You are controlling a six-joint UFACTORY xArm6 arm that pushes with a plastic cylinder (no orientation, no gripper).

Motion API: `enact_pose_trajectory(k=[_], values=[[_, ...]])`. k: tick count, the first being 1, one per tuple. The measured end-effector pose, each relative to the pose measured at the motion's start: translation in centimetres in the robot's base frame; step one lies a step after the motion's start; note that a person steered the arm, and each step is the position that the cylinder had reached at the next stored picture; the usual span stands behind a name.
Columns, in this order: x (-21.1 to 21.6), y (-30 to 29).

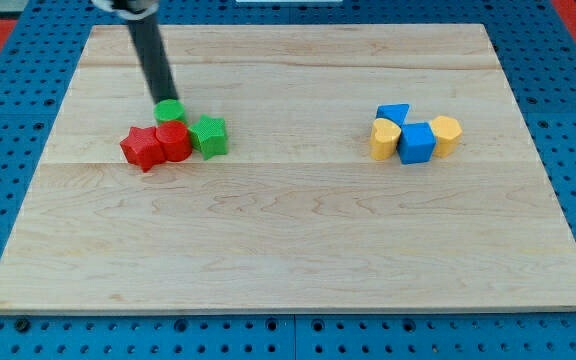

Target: Nudge yellow hexagon a bit down

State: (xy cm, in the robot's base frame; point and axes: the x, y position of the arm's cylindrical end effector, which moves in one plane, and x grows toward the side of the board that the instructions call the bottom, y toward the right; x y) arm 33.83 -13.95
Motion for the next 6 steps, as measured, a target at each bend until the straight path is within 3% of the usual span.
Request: enact_pose_trajectory(k=[3,4,6], values=[[-2.0,27.4],[-0.8,32.1],[5.2,33.2]])
